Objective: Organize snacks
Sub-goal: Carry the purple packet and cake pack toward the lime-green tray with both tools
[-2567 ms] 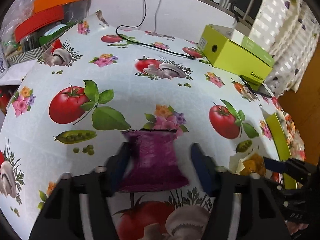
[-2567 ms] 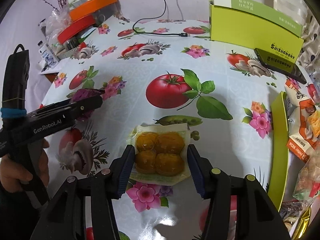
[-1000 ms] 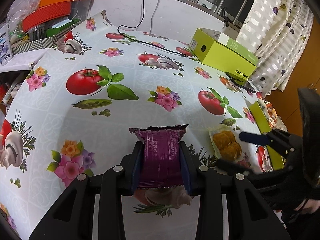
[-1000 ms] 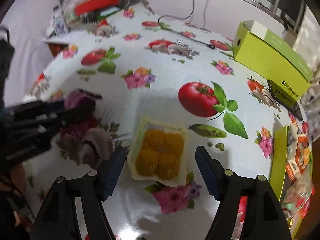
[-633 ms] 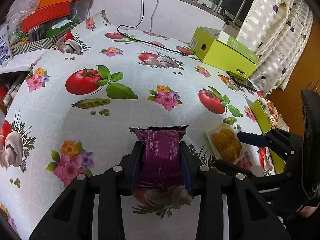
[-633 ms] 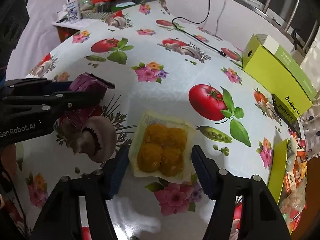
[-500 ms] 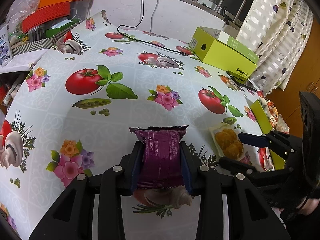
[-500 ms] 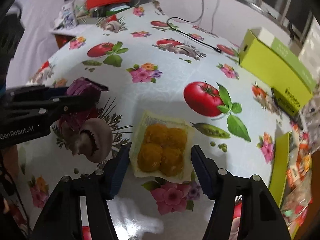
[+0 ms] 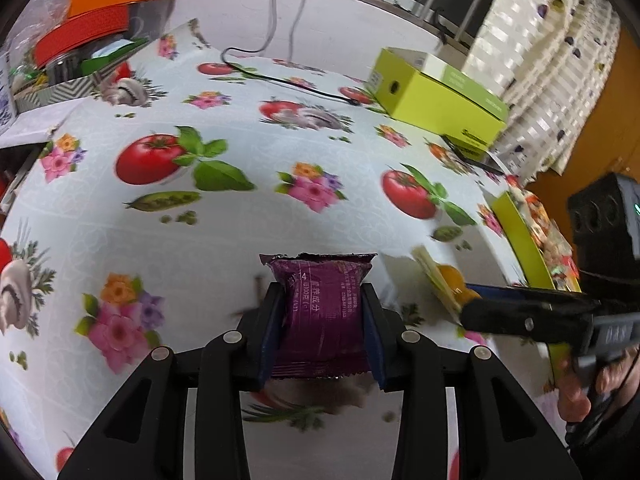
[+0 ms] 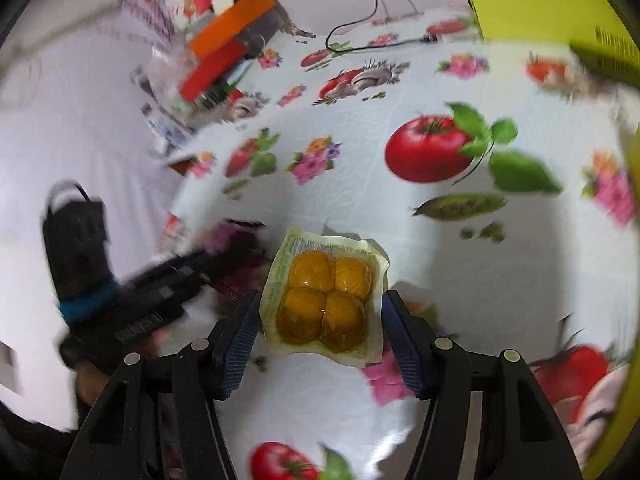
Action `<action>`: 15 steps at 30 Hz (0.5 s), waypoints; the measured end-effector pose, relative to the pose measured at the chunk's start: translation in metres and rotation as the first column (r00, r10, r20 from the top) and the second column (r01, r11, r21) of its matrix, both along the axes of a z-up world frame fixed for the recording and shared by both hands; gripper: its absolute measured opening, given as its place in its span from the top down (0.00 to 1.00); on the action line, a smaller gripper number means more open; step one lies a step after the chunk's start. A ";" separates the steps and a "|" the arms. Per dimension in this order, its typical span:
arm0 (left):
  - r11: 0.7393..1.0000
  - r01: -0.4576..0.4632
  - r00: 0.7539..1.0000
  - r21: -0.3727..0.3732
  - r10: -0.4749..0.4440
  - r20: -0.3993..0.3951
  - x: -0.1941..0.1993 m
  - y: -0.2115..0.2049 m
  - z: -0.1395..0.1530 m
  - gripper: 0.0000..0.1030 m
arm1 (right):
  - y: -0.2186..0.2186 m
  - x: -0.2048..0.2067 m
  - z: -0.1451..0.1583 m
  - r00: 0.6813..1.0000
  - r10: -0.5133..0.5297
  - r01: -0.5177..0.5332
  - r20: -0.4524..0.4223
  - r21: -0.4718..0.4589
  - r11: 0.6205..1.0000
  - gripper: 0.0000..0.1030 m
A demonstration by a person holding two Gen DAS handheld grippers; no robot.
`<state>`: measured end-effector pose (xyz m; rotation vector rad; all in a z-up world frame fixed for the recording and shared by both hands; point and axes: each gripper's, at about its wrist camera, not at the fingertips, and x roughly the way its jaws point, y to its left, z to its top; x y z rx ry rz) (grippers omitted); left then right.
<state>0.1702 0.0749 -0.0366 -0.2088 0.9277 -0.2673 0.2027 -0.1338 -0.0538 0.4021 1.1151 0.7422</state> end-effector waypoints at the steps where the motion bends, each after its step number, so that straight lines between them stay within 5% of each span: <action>1: 1.000 0.015 1.000 -0.004 -0.015 -0.001 -0.002 -0.004 0.000 0.63 | -0.002 0.000 -0.001 1.000 -0.005 0.005 -0.021 0.037 0.999 0.41; 15: 0.998 0.037 0.999 -0.051 -0.036 0.017 -0.014 -0.018 0.012 0.68 | -0.029 -0.010 0.009 0.997 -0.045 0.057 -0.063 0.204 0.977 0.41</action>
